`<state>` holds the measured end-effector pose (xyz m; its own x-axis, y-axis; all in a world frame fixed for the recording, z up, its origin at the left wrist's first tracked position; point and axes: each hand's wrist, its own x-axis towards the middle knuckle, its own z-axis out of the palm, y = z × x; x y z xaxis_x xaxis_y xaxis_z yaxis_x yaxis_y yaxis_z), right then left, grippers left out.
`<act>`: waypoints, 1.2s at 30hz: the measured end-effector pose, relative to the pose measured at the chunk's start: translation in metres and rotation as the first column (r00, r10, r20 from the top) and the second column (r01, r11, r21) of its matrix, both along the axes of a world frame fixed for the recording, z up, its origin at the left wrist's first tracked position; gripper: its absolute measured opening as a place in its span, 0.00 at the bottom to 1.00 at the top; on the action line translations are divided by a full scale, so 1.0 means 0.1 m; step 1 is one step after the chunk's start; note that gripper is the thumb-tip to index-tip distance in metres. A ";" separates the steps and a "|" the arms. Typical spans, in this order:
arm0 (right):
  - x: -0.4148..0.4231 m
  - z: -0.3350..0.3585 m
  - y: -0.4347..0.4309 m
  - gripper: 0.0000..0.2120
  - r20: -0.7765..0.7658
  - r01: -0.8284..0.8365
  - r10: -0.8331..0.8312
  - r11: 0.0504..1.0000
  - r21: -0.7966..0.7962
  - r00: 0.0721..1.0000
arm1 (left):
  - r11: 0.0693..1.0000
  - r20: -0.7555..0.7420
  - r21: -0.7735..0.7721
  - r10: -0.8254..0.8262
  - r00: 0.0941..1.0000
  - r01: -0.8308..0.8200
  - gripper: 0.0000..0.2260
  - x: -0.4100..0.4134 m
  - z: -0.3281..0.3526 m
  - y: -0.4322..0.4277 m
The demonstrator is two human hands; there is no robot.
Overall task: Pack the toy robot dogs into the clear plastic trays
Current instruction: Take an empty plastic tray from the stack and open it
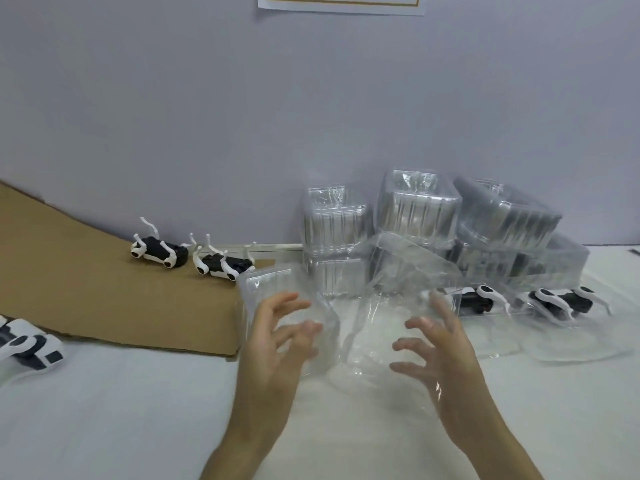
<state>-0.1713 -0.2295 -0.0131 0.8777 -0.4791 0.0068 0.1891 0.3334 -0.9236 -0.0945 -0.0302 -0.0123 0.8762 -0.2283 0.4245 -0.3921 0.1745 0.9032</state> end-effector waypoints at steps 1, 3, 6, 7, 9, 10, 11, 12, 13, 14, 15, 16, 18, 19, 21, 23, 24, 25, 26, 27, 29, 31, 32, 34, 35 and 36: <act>-0.01 0.02 0.01 0.36 -0.023 -0.027 0.028 0.999 0.023 0.999 | 0.997 0.056 -0.008 0.077 0.995 -0.076 0.14 0.04 0.02 0.05; -0.04 0.09 0.02 0.33 -0.096 -0.064 0.069 0.996 0.054 0.993 | 0.976 0.129 -0.018 0.219 0.967 -0.218 0.10 0.14 0.05 0.19; -0.11 0.11 0.10 0.31 -0.154 -0.012 0.025 0.996 0.089 0.988 | 0.979 0.090 -0.013 0.203 0.975 -0.202 0.11 0.18 0.10 0.32; -0.14 0.07 0.14 0.34 -0.146 0.033 -0.013 0.990 0.135 0.989 | 0.989 0.076 0.006 0.148 0.986 -0.148 0.12 0.16 0.12 0.31; -0.25 -0.02 0.29 0.35 -0.121 0.140 -0.114 0.962 0.233 0.986 | 0.994 0.109 0.085 0.065 0.992 -0.074 0.15 0.08 0.13 0.25; -0.32 -0.07 0.40 0.35 -0.112 0.203 -0.180 0.947 0.247 0.977 | 0.990 0.139 0.126 0.038 0.990 -0.055 0.17 0.02 0.13 0.20; -0.39 -0.12 0.52 0.33 -0.102 0.254 -0.237 0.943 0.214 0.966 | 0.984 0.162 0.172 0.005 0.987 -0.034 0.19 -0.03 0.12 0.15; -0.48 -0.16 0.63 0.33 -0.096 0.285 -0.274 0.949 0.135 0.957 | 0.972 0.174 0.234 -0.032 0.984 -0.010 0.21 -0.09 0.11 0.10; -0.58 -0.20 0.74 0.37 -0.086 0.293 -0.288 0.955 0.053 0.954 | 0.952 0.173 0.307 -0.069 0.982 0.013 0.22 -0.14 0.10 0.06; -0.63 -0.24 0.81 0.43 -0.096 0.318 -0.316 0.948 0.001 0.944 | 0.923 0.168 0.384 -0.104 0.980 0.032 0.20 -0.18 0.08 0.02; -0.66 -0.25 0.84 0.47 -0.110 0.348 -0.348 0.937 -0.014 0.931 | 0.894 0.161 0.446 -0.134 0.978 0.049 0.17 -0.22 0.06 -0.01; -0.67 -0.23 0.83 0.49 -0.131 0.380 -0.378 0.925 -0.012 0.917 | 0.873 0.154 0.484 -0.151 0.977 0.059 0.13 -0.23 0.03 -0.04; -0.68 -0.15 0.72 0.52 -0.195 0.436 -0.438 0.898 -0.055 0.878 | 0.855 0.124 0.513 -0.160 0.979 0.075 0.12 -0.21 0.00 -0.05; -0.70 -0.13 0.63 0.52 -0.215 0.443 -0.460 0.888 -0.128 0.861 | 0.851 0.111 0.520 -0.152 0.982 0.073 0.15 -0.19 0.01 -0.04; -0.76 -0.07 0.39 0.48 -0.168 0.396 -0.453 0.872 -0.288 0.876 | 0.832 0.097 0.549 -0.152 0.984 0.074 0.17 -0.12 0.04 0.02; -0.81 0.00 0.22 0.38 -0.083 0.259 -0.313 0.885 -0.386 0.946 | 0.789 0.068 0.603 -0.197 0.978 0.117 0.17 -0.04 0.04 0.10; -0.81 -0.01 0.17 0.32 -0.075 0.158 -0.204 0.903 -0.399 0.976 | 0.776 0.040 0.612 -0.222 0.974 0.152 0.16 -0.01 0.04 0.13; -0.82 -0.04 0.16 0.28 -0.091 0.062 -0.106 0.916 -0.396 0.990 | 0.781 0.004 0.595 -0.239 0.971 0.189 0.16 0.01 0.05 0.15; -0.82 -0.10 0.19 0.25 -0.112 0.004 -0.052 0.918 -0.395 0.992 | 0.798 -0.012 0.567 -0.241 0.970 0.205 0.16 0.02 0.04 0.16; -0.81 -0.17 0.24 0.22 -0.127 -0.009 -0.046 0.913 -0.408 0.991 | 0.824 -0.015 0.531 -0.226 0.974 0.199 0.16 0.02 0.05 0.15; -0.80 -0.31 0.37 0.22 -0.122 0.059 -0.130 0.883 -0.465 0.984 | 0.863 0.025 0.488 -0.163 0.986 0.131 0.13 0.02 0.06 0.15; -0.76 -0.43 0.46 0.23 -0.076 0.170 -0.237 0.851 -0.498 0.968 | 0.883 0.110 0.468 -0.110 0.988 0.046 0.11 0.03 0.09 0.16; -0.76 -0.44 0.49 0.21 -0.043 0.208 -0.267 0.832 -0.514 0.963 | 0.905 0.140 0.426 -0.086 0.986 0.018 0.11 0.05 0.11 0.18; -0.74 -0.44 0.47 0.23 -0.007 0.238 -0.291 0.794 -0.559 0.957 | 0.964 0.142 0.262 0.005 0.990 -0.043 0.11 0.15 0.20 0.28; -0.73 -0.45 0.40 0.24 -0.015 0.243 -0.299 0.803 -0.545 0.954 | 0.976 0.145 0.191 0.078 0.986 -0.105 0.09 0.27 0.26 0.33; -0.70 -0.45 0.32 0.23 -0.039 0.235 -0.294 0.831 -0.504 0.955 | 0.969 0.166 0.155 0.166 0.972 -0.192 0.08 0.43 0.31 0.39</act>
<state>-0.2417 -0.1979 -0.0578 0.7266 -0.6531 0.2133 0.0925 -0.2146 -0.9723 -0.0518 0.0084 0.0191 0.8384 -0.1531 0.5232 -0.5365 -0.0613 0.8417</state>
